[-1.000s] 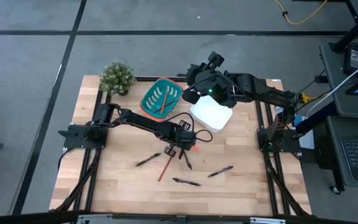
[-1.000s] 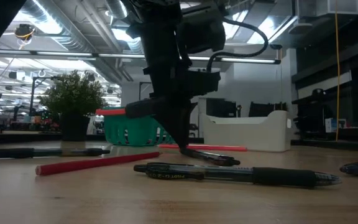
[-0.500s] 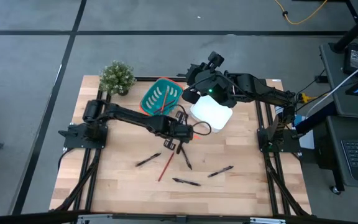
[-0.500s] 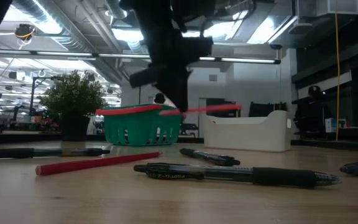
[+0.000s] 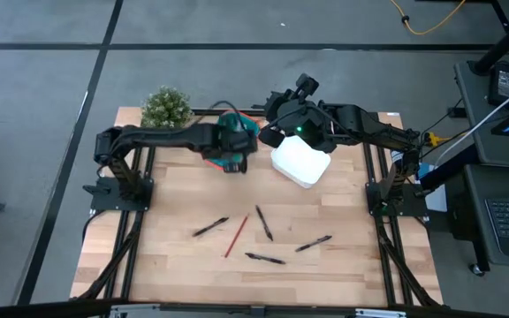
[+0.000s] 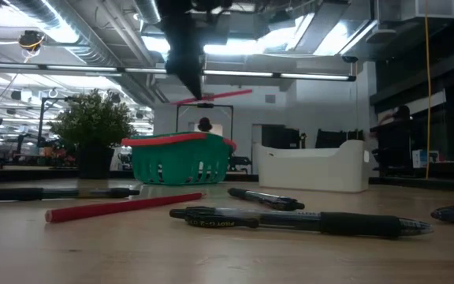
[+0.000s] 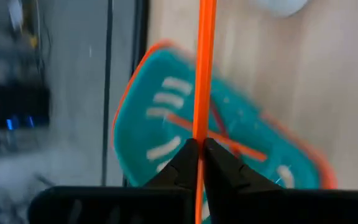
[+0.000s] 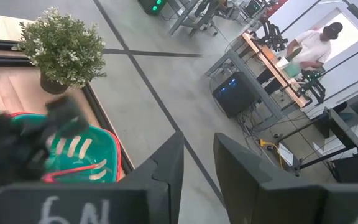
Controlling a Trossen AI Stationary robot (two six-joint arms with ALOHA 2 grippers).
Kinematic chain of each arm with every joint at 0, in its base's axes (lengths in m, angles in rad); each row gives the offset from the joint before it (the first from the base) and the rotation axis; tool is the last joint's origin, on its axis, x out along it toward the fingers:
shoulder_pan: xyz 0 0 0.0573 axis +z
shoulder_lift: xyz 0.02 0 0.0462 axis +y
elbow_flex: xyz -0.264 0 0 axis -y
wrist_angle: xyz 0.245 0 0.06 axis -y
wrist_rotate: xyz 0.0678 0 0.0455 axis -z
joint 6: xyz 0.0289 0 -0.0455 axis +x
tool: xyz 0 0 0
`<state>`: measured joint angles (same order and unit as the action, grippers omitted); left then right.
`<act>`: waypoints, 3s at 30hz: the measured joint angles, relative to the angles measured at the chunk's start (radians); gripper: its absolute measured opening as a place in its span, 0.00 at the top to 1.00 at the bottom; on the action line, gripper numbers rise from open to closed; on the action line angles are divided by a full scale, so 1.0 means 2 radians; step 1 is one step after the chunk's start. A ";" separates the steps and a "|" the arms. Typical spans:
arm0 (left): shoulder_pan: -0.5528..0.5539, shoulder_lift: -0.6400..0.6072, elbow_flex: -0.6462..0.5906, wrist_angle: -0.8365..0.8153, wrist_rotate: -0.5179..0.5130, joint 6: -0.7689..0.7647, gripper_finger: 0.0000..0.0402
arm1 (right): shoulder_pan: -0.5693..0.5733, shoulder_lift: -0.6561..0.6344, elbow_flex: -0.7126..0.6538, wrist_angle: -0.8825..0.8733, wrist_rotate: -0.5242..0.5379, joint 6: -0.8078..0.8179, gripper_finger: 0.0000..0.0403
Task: Sort pens & pencils
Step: Put the orange pencil into the blue bin, then put the red pencil into the blue bin
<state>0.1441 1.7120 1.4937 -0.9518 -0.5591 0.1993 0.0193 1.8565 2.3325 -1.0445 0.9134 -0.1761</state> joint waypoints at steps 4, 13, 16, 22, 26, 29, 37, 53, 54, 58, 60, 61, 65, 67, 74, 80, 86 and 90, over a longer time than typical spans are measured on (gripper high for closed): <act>0.032 0.001 -0.001 -0.040 0.014 -0.038 0.97 | 0.000 0.000 0.000 -0.005 0.000 0.002 0.78; 0.078 0.005 -0.001 -0.045 0.054 -0.093 0.97 | 0.000 0.000 0.000 -0.022 0.000 0.009 0.78; 0.088 0.005 -0.001 -0.051 0.067 -0.116 0.97 | 0.000 0.000 0.000 -0.022 0.000 0.009 0.78; 0.111 0.005 -0.001 -0.081 0.081 -0.162 0.97 | 0.000 0.000 0.000 -0.022 0.000 0.009 0.78; 0.129 0.005 -0.001 -0.083 0.107 -0.181 0.97 | 0.000 0.000 0.000 -0.023 0.000 0.010 0.78; 0.139 0.005 -0.001 -0.082 0.118 -0.192 0.97 | 0.002 0.000 0.000 -0.024 0.000 0.018 0.78; 0.148 0.021 0.000 -0.078 0.139 -0.204 0.97 | 0.003 0.000 0.000 -0.027 -0.001 0.019 0.78; 0.181 0.084 0.000 -0.053 0.171 -0.192 0.97 | 0.003 0.000 0.000 -0.053 -0.013 0.037 0.78; 0.181 0.085 -0.001 -0.053 0.175 -0.190 0.97 | 0.003 0.000 0.000 -0.053 -0.013 0.037 0.78; 0.181 0.091 0.000 -0.038 0.175 -0.188 0.97 | 0.003 0.000 0.000 -0.054 -0.013 0.045 0.78; 0.181 0.092 -0.001 -0.044 0.176 -0.187 0.97 | 0.003 0.000 0.000 -0.056 -0.014 0.046 0.78; 0.182 0.093 -0.001 -0.038 0.176 -0.187 0.97 | 0.003 -0.001 0.000 -0.057 -0.013 0.047 0.78; 0.183 0.102 -0.001 -0.052 0.178 -0.186 0.97 | 0.003 -0.001 0.000 -0.060 -0.013 0.048 0.78; 0.183 0.108 -0.001 -0.045 0.181 -0.186 0.97 | 0.003 -0.001 0.000 -0.060 -0.013 0.048 0.78; 0.182 0.116 -0.001 -0.042 0.190 -0.172 0.92 | 0.006 -0.001 0.000 -0.063 -0.013 0.049 0.78; 0.183 0.115 -0.001 -0.040 0.193 -0.172 0.83 | 0.007 0.000 0.000 -0.065 -0.013 0.055 0.78; 0.183 0.114 0.002 -0.044 0.191 -0.146 0.78 | 0.007 -0.001 0.000 -0.076 -0.013 0.061 0.78; 0.184 0.107 0.037 -0.077 0.158 -0.133 0.78 | 0.007 -0.001 0.000 -0.078 -0.013 0.061 0.78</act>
<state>0.5125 1.9257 1.5685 -1.1051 -0.2440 -0.0667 0.0326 1.8553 2.3325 -1.2000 0.8879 -0.0532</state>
